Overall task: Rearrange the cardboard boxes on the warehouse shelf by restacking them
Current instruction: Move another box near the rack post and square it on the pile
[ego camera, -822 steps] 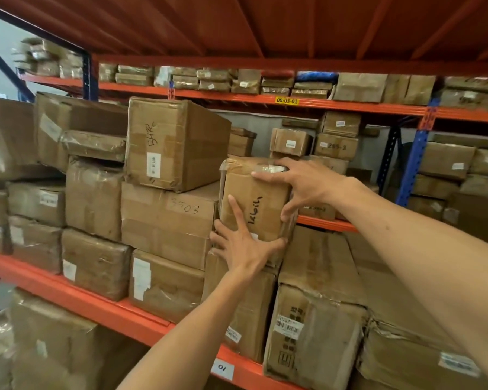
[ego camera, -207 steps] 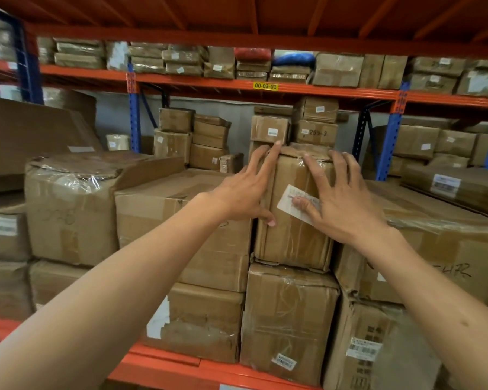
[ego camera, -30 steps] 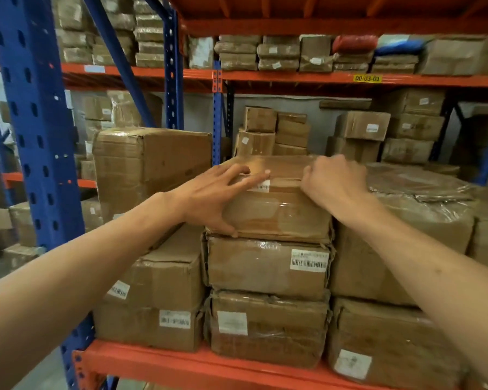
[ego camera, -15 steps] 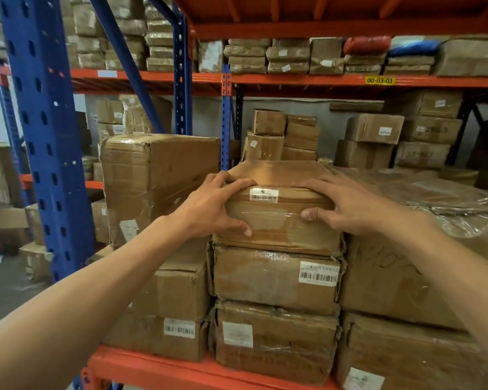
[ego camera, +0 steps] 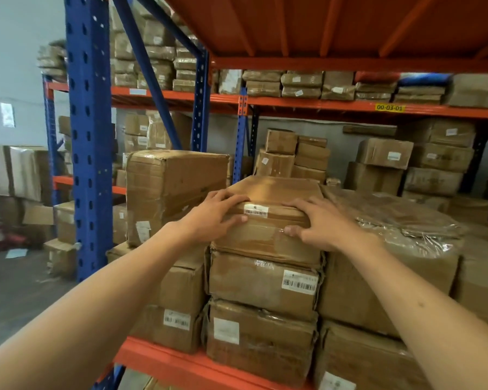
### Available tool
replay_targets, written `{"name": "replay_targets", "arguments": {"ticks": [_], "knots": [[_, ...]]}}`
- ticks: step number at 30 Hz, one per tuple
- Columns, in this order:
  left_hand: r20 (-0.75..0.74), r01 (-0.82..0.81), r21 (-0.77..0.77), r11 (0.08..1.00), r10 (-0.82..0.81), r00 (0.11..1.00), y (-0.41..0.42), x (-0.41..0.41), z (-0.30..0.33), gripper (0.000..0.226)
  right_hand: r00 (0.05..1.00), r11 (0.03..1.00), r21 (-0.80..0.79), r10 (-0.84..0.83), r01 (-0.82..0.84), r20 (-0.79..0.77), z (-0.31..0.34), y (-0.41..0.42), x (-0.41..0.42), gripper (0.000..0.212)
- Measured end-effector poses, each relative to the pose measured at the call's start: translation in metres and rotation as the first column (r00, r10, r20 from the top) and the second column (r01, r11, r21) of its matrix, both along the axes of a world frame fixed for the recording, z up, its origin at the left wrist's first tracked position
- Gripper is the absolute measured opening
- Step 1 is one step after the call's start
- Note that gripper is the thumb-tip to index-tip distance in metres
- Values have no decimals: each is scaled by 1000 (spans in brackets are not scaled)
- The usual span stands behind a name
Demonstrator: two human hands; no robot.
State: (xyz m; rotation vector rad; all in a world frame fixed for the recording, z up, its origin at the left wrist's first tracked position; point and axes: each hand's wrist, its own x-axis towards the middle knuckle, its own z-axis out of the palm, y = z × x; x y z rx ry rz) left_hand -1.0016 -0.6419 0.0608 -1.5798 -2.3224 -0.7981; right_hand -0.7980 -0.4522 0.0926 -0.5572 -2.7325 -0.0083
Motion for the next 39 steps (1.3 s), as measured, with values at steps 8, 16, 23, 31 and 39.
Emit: {"name": "replay_targets", "arguments": {"ticks": [8, 16, 23, 31, 39], "knots": [[112, 32, 80, 996, -41, 993, 2, 0, 8, 49, 996, 997, -22, -72, 73, 47, 8, -16, 0, 71], [-15, -185, 568, 802, 235, 972, -46, -29, -52, 103, 994, 993, -69, -93, 97, 56, 35, -39, -34, 104], [298, -401, 499, 769, 282, 912, -108, -111, -41, 151, 994, 995, -47, 87, -90, -68, 83, -111, -135, 96], [190, -374, 469, 800, 323, 927, -109, -136, -87, 152, 992, 991, 48, 129, -129, -2, 102, -174, -234, 92], [483, -278, 346, 896, 83, 871, -107, -147, -111, 160, 992, 993, 78, 76, -85, 104, 93, -201, -282, 79]]}}
